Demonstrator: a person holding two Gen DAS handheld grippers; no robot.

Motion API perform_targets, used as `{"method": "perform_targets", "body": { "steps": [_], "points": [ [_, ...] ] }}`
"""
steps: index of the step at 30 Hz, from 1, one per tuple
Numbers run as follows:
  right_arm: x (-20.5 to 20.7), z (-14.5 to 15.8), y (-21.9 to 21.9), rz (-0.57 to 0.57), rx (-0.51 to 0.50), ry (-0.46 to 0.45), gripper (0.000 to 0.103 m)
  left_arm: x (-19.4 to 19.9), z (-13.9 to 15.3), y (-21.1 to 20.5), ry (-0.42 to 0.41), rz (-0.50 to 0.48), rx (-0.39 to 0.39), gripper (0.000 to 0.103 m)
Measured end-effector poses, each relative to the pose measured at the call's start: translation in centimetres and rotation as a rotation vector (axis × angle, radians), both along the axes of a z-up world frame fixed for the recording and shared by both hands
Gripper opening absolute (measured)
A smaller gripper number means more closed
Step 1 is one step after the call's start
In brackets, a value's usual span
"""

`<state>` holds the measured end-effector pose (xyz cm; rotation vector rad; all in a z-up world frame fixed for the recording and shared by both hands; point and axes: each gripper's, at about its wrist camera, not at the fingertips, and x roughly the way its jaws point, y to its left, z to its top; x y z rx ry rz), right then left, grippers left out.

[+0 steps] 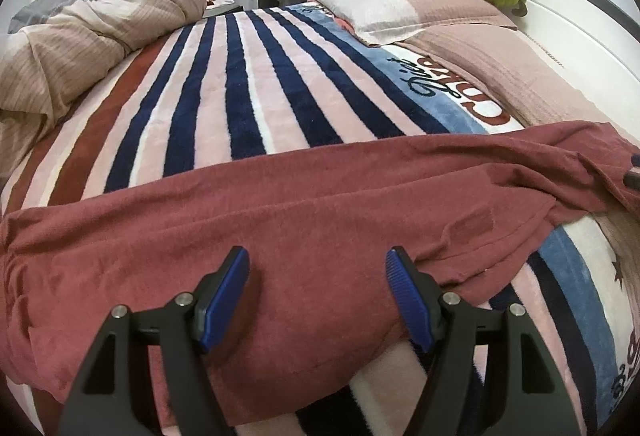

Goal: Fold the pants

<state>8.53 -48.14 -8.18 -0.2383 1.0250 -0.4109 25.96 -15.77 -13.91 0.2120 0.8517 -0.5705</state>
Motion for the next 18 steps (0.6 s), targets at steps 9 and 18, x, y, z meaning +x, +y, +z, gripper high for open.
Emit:
{"method": "perform_targets", "body": {
  "steps": [9, 18],
  "points": [
    [-2.8, -3.4, 2.9, 0.093, -0.074, 0.048, 0.054, 0.1, 0.4, 0.3, -0.009, 0.005, -0.016, 0.067],
    [-3.3, -2.0, 1.6, -0.002, -0.18, -0.02, 0.005, 0.1, 0.3, 0.3, -0.015, 0.006, -0.015, 0.067]
  ]
}}
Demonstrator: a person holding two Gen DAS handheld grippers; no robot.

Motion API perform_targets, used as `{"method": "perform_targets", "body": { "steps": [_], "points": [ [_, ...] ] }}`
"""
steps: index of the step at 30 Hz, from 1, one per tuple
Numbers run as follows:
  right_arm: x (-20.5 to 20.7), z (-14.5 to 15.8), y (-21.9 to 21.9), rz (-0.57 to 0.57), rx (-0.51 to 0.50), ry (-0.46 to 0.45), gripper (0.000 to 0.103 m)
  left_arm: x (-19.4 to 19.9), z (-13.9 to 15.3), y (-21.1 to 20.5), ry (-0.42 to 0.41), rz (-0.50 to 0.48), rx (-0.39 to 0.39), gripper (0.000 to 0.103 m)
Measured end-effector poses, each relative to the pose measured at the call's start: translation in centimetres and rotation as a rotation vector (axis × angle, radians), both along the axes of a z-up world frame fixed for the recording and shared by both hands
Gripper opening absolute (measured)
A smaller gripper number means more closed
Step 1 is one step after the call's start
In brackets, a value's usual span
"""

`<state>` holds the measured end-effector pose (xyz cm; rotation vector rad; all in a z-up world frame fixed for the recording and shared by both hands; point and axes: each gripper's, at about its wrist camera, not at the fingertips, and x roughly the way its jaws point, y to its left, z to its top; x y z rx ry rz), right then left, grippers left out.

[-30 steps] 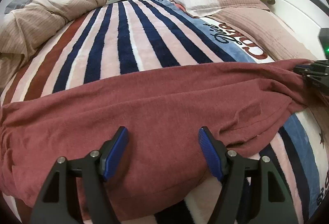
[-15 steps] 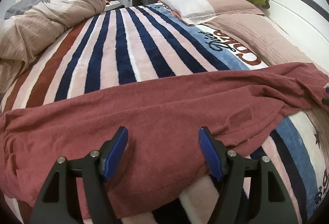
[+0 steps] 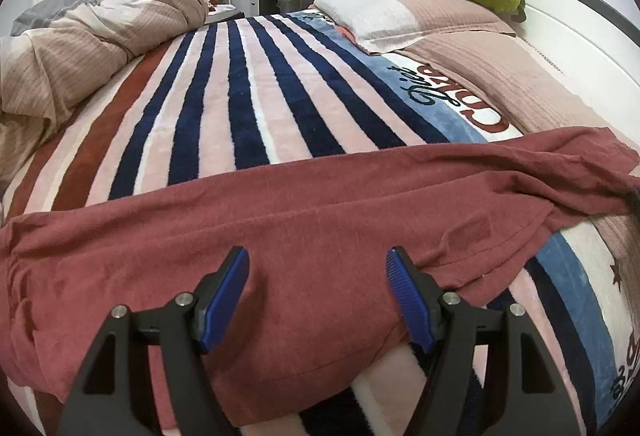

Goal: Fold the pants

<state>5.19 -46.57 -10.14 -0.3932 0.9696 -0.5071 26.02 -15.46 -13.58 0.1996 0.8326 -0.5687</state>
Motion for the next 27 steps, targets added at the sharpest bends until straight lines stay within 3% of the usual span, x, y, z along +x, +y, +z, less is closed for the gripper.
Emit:
{"method": "perform_targets", "body": {
  "steps": [8, 16, 17, 19, 23, 27],
  "points": [
    [2.9, 4.3, -6.7, -0.08, 0.272, -0.094, 0.002, 0.1, 0.0, 0.1, 0.002, 0.002, 0.004, 0.067],
    [8.7, 4.7, -10.7, -0.126, 0.337, -0.038, 0.002, 0.5, -0.7, -0.1, -0.005, 0.01, 0.039, 0.067],
    [9.3, 4.5, -11.2, -0.138, 0.35, -0.033, 0.004, 0.5, -0.8, -0.1, -0.007, 0.011, 0.044, 0.067],
    [10.4, 3.8, -12.3, -0.171, 0.363, -0.006, 0.016, 0.6, -1.0, -0.1, -0.008, 0.015, 0.051, 0.067],
    [11.2, 2.7, -13.1, -0.192, 0.332, 0.04, 0.025, 0.6, -1.0, -0.1, -0.012, 0.01, 0.055, 0.067],
    [10.3, 4.1, -12.5, -0.196, 0.344, 0.008, 0.039, 0.4, -0.3, 0.1, -0.027, 0.011, 0.035, 0.067]
  ]
}}
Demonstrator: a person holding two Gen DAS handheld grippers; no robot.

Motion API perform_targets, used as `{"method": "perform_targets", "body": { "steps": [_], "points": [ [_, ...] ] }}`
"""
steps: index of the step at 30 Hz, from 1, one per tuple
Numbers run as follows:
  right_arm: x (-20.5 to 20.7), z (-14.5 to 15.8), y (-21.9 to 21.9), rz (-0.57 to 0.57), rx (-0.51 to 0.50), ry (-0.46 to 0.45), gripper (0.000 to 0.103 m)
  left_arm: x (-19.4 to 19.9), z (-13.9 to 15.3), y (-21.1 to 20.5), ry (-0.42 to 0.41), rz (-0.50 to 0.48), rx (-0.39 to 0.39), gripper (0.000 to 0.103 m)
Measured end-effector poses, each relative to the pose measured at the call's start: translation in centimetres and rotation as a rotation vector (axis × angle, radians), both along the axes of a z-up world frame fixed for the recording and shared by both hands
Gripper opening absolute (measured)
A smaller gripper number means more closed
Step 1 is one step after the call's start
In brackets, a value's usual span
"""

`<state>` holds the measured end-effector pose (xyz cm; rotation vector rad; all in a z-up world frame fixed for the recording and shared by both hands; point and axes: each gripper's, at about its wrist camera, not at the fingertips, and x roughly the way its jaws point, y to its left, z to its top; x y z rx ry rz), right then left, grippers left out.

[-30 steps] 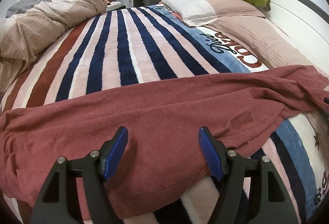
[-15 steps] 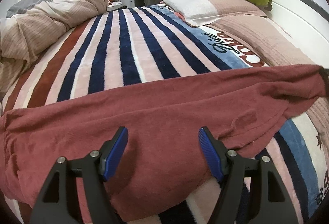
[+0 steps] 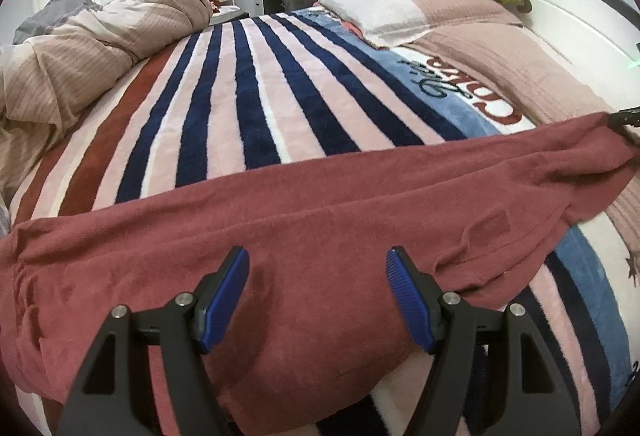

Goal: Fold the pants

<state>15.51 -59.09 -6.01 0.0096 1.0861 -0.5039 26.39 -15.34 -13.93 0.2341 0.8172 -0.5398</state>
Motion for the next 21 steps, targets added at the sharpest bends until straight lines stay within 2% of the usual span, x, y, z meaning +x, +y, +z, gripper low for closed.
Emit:
{"method": "perform_targets", "body": {
  "steps": [3, 5, 9, 11, 14, 16, 17, 19, 21],
  "points": [
    [-1.9, 2.8, 0.8, -0.003, -0.01, -0.07, 0.052, -0.1, 0.7, 0.3, -0.009, 0.001, -0.022, 0.067],
    [-3.5, 3.5, 1.6, 0.008, -0.012, -0.066, 0.054, -0.2, 1.0, 0.4, -0.012, 0.001, -0.03, 0.067],
    [-6.4, 2.3, 3.1, 0.043, -0.016, -0.007, 0.054, -0.4, 1.4, 0.4, -0.011, -0.005, -0.045, 0.067],
    [-7.3, 0.9, 3.4, 0.026, -0.083, 0.019, 0.054, -0.6, 1.5, 0.4, -0.015, -0.012, -0.046, 0.067],
    [-7.7, -0.5, 3.1, -0.009, -0.159, 0.023, 0.045, -0.7, 1.7, 0.3, -0.02, -0.019, -0.051, 0.067],
    [-7.4, -0.8, 2.7, -0.012, -0.189, 0.021, 0.015, -0.7, 1.8, 0.3, -0.024, -0.017, -0.051, 0.067],
    [-7.1, -0.7, 2.4, -0.02, -0.189, 0.012, 0.009, -0.6, 1.7, 0.3, -0.025, -0.013, -0.049, 0.067],
    [-6.6, -0.4, 1.8, -0.035, -0.196, -0.005, 0.004, -0.4, 1.6, 0.4, -0.024, -0.003, -0.044, 0.067],
    [-5.8, -0.3, 1.3, -0.03, -0.217, -0.008, 0.003, -0.2, 1.4, 0.5, -0.024, 0.005, -0.037, 0.067]
  ]
}}
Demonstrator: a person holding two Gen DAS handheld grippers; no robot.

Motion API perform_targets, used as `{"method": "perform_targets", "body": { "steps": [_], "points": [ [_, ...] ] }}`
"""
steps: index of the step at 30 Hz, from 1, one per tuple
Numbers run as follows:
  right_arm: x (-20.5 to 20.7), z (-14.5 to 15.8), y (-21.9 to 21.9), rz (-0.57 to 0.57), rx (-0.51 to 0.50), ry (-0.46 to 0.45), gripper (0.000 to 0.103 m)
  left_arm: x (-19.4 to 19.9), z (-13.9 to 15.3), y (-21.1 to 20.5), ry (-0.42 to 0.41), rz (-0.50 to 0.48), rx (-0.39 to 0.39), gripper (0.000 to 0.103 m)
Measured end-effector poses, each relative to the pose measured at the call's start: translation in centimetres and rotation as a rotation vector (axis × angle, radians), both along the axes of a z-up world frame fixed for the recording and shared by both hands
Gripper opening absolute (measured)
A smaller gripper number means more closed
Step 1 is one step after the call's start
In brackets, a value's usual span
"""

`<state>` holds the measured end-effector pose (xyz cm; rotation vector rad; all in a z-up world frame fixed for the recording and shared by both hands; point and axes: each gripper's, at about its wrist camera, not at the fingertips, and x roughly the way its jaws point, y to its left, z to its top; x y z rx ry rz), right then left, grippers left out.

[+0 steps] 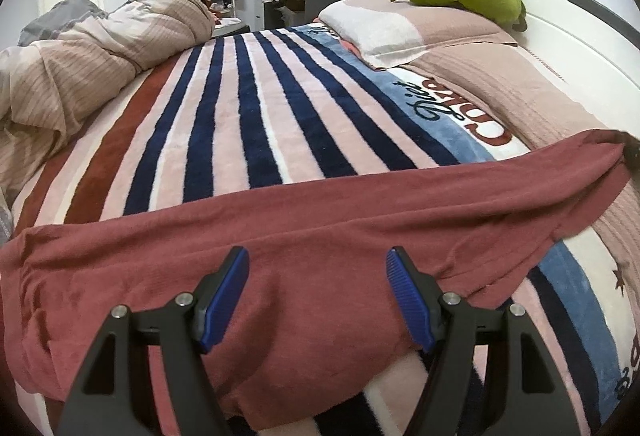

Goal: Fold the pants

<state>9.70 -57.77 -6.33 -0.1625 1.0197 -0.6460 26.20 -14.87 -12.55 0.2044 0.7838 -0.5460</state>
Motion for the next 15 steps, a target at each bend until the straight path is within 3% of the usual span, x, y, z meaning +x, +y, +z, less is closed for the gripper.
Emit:
{"method": "perform_targets", "body": {
  "steps": [3, 6, 10, 15],
  "points": [
    [0.8, -0.1, -0.7, -0.005, -0.001, -0.009, 0.003, 0.2, -0.3, -0.1, 0.0, 0.009, 0.009, 0.067],
    [1.6, 0.1, -2.0, -0.021, 0.074, -0.048, 0.004, 0.2, -0.5, -0.2, -0.002, 0.007, 0.023, 0.067],
    [0.9, 1.1, -4.6, -0.068, 0.294, -0.15, 0.013, 0.3, -0.8, -0.3, -0.001, 0.009, 0.037, 0.067],
    [-0.8, 1.7, -5.8, -0.069, 0.426, -0.209, 0.033, 0.4, -1.1, -0.4, 0.006, 0.004, 0.046, 0.067]
  ]
}}
